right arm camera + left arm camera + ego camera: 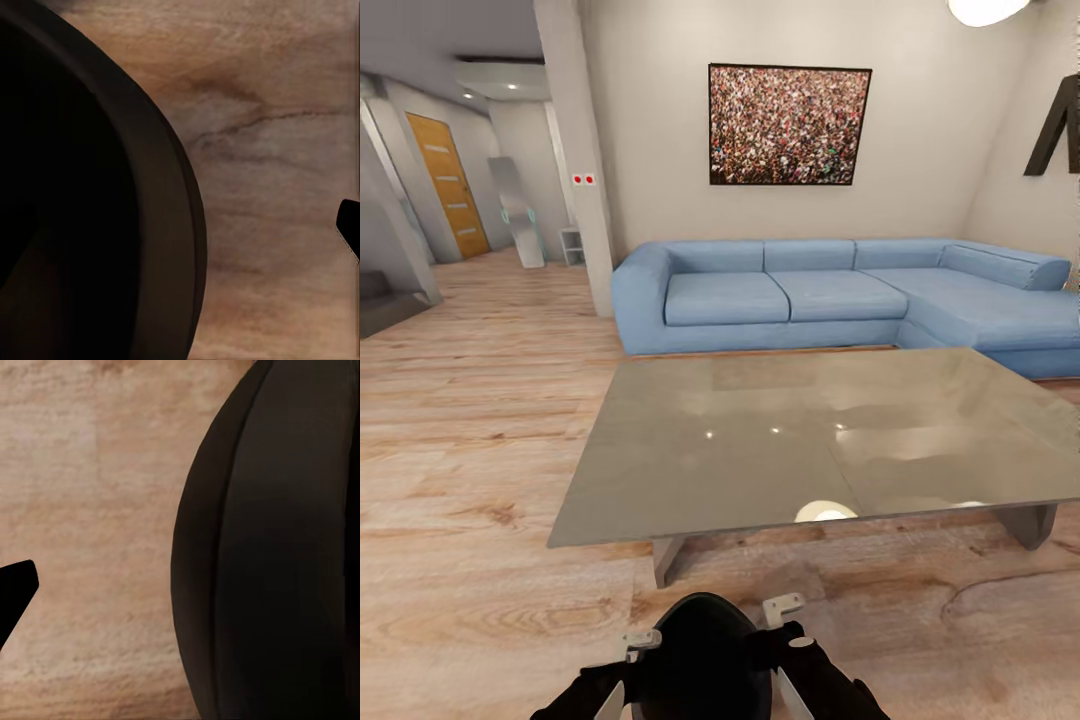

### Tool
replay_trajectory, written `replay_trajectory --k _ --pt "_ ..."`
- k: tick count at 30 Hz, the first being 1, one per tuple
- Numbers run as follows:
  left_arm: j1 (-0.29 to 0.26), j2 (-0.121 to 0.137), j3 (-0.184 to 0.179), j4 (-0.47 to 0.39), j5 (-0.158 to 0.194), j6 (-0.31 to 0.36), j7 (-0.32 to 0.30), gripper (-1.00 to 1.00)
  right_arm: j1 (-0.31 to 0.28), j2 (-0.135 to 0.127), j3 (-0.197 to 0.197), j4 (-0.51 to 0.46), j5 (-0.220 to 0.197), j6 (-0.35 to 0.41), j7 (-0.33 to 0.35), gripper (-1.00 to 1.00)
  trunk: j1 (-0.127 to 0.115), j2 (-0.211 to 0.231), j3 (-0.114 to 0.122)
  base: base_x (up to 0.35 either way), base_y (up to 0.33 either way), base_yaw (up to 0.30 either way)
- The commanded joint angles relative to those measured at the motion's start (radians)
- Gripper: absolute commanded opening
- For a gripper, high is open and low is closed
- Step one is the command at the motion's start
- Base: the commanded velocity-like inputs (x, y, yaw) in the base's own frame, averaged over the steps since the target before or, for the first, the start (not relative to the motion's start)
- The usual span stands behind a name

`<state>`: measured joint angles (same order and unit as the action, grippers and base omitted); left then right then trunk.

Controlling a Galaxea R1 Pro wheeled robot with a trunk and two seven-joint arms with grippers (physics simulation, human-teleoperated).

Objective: Place each of the two pumpkins and all three candles from the living room inside a cabinet in the living room (use any cabinet), then make sure every cabinet is closed, and position the cauldron so it is next to a table in the living room.

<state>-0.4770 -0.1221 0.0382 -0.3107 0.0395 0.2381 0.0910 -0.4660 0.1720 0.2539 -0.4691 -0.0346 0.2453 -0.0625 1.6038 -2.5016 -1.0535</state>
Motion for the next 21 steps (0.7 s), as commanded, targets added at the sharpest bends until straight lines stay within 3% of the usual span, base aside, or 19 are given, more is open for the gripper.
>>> replay_trajectory --k 1,8,21 --pt "0.0 -0.001 0.004 -0.002 0.007 0.007 0.003 1.0 0.0 -0.001 0.007 -0.002 -0.004 0.006 -0.007 1.0 -0.001 0.0 0.003 0.0 0.0 0.0" --pt "0.0 0.0 0.004 -0.002 0.011 0.011 0.003 1.0 0.0 0.0 0.007 -0.001 -0.004 0.006 -0.007 1.0 -0.004 0.002 0.03 0.0 0.0 0.0" --pt "0.0 0.001 0.005 -0.002 0.011 0.01 0.003 1.0 0.0 -0.001 0.005 -0.001 -0.004 0.006 -0.008 1.0 -0.053 0.092 0.071 -0.057 0.0 0.0"
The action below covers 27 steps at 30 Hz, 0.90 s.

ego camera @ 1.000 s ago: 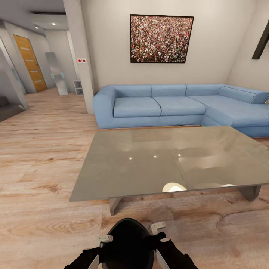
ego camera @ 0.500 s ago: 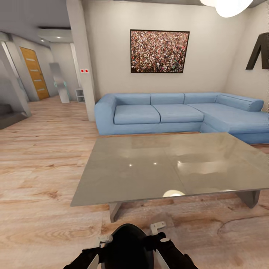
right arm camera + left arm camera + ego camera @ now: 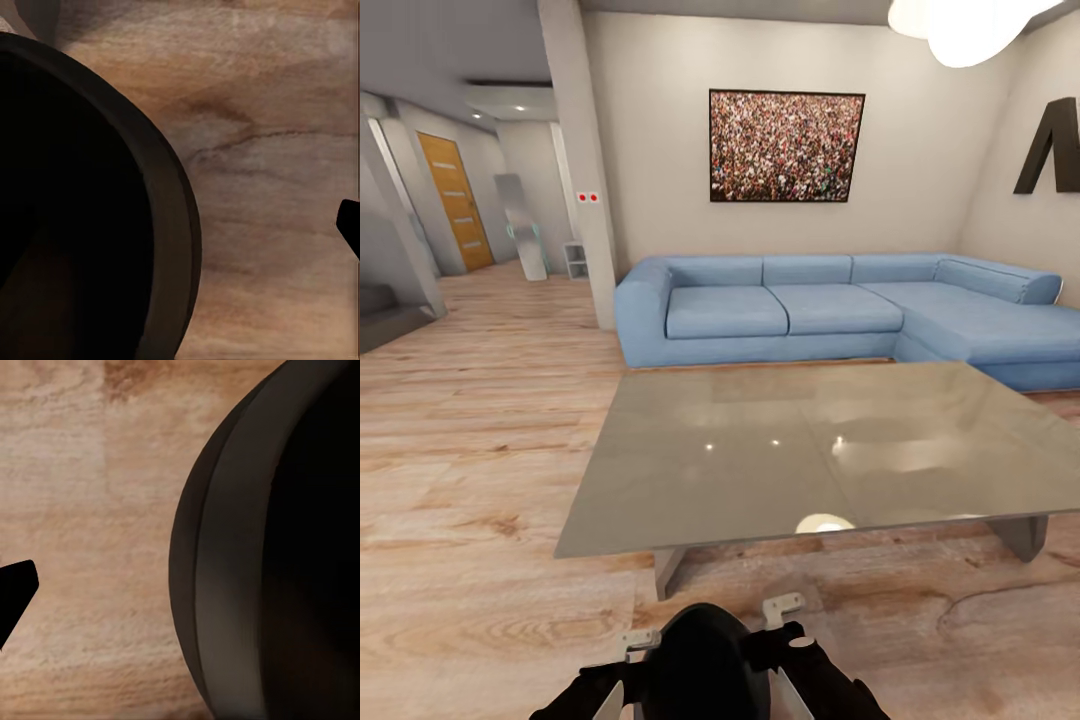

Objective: Place each of the two pumpkins and all three candles from the living room inside a cabinet in the living room (use any cabinet), then make sure every cabinet is closed, and position the cauldron so it is next to a table in the living room.

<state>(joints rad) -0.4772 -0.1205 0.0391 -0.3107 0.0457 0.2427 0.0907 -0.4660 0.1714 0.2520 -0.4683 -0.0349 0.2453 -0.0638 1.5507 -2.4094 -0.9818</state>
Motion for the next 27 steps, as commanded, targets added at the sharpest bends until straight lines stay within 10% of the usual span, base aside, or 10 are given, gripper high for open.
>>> replay_trajectory --k 1,27 --pt "0.0 -0.001 0.004 -0.002 0.005 0.006 0.003 1.0 0.0 -0.001 0.007 -0.002 -0.004 0.006 -0.007 1.0 -0.004 0.007 0.002 -0.004 0.0 0.0" --pt "0.0 -0.001 0.004 -0.003 0.005 0.006 0.003 1.0 0.0 -0.006 0.002 -0.003 -0.121 0.04 -0.007 1.0 -0.104 0.189 0.084 -0.019 0.0 0.0"
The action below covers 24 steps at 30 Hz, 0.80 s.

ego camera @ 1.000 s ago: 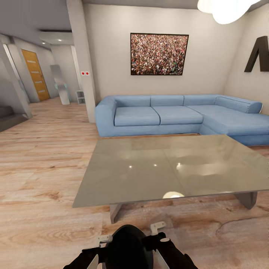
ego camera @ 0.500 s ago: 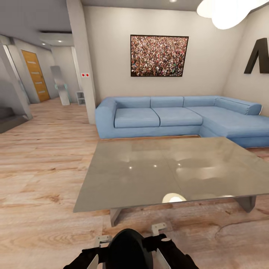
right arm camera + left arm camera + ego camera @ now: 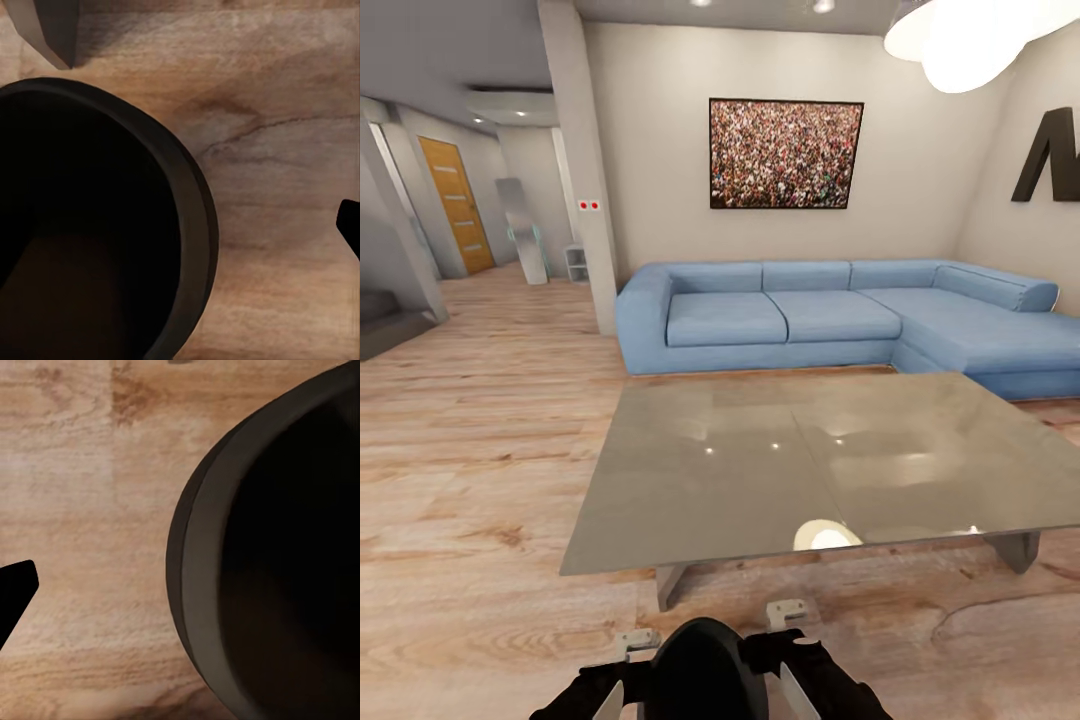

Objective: Place each of the two pumpkins and all three candles from the living room inside a cabinet in the living room (use any cabinet), then make sure every cabinet is closed, and position the cauldron so it is next to a table in the living room.

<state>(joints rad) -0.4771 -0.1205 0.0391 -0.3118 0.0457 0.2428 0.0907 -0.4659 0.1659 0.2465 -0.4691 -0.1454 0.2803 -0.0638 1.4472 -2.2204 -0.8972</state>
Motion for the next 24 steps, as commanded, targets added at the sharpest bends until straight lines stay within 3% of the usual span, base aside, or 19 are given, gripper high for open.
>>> replay_trajectory --k 1,9,16,24 --pt "0.0 -0.001 0.004 -0.002 0.005 0.006 0.003 1.0 0.0 -0.001 0.007 -0.002 -0.011 0.005 -0.007 1.0 -0.004 0.007 0.002 0.0 0.0 0.0" --pt "0.0 -0.001 0.004 -0.003 0.005 0.006 0.003 1.0 0.0 0.0 0.007 -0.002 -0.011 0.004 -0.007 1.0 -0.035 0.063 0.027 0.0 0.0 0.0" --pt "0.0 -0.001 0.004 -0.003 0.005 0.006 0.004 1.0 0.0 0.0 0.007 -0.001 -0.011 0.003 -0.007 1.0 -0.062 0.112 0.049 -0.207 0.022 0.0" --pt "0.0 -0.001 0.004 -0.003 0.005 0.006 0.004 1.0 0.0 0.0 0.007 -0.001 -0.011 0.003 -0.007 1.0 -0.092 0.168 0.074 -0.033 0.005 0.0"
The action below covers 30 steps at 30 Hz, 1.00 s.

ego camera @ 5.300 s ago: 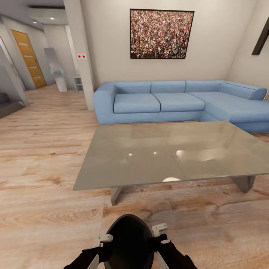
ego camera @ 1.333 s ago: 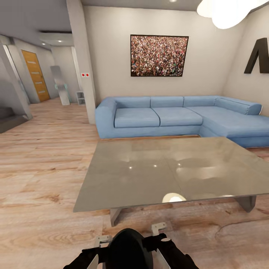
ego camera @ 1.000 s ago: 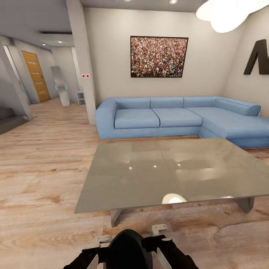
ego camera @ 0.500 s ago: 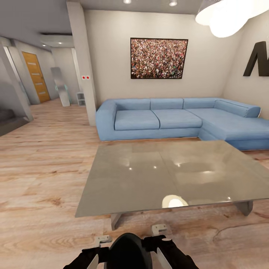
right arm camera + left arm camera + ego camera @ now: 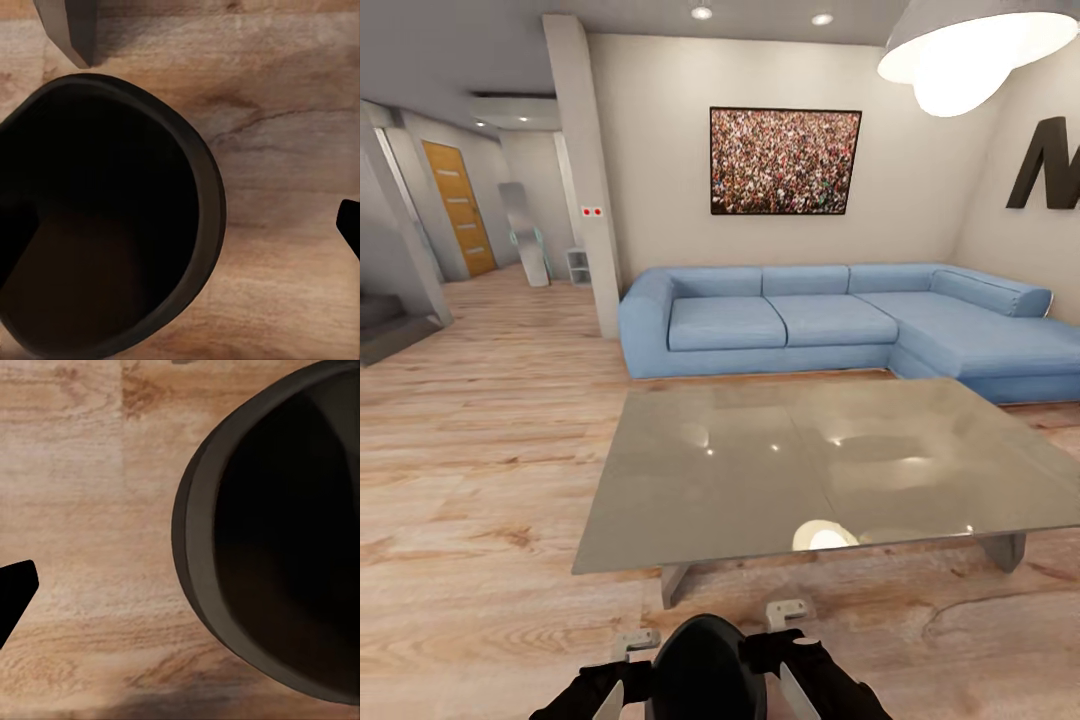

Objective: Place each of the two pumpkins and all three candles from the living room inside a cabinet in the living room (use any cabinet), then make sure every cabinet is closed, and position the cauldron so it is next to a table in the living room.

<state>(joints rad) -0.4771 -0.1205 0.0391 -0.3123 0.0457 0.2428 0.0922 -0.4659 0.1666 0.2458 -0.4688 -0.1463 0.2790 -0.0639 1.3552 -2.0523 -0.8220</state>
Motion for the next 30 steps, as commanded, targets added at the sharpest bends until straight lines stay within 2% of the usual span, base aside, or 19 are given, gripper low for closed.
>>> replay_trajectory --k 1,14,20,30 --pt "0.0 -0.001 0.004 -0.002 0.005 0.006 0.003 1.0 0.0 -0.001 0.007 -0.002 -0.01 0.005 -0.007 1.0 -0.004 0.007 0.002 -0.004 0.001 0.0" --pt "0.0 -0.001 0.004 -0.002 0.005 0.006 0.003 1.0 0.0 -0.001 0.007 -0.001 -0.01 0.003 -0.007 1.0 -0.054 0.098 0.043 -0.004 0.0 0.0" --pt "0.0 -0.001 0.004 -0.002 0.005 0.006 0.003 1.0 0.0 0.0 0.007 -0.001 -0.01 0.003 -0.007 1.0 -0.077 0.14 0.062 -0.151 0.0 0.01" --pt "0.0 -0.001 0.004 -0.002 0.005 0.006 0.003 1.0 0.0 0.001 0.008 -0.001 -0.01 0.005 -0.008 1.0 -0.115 0.21 0.093 -0.029 0.0 0.227"
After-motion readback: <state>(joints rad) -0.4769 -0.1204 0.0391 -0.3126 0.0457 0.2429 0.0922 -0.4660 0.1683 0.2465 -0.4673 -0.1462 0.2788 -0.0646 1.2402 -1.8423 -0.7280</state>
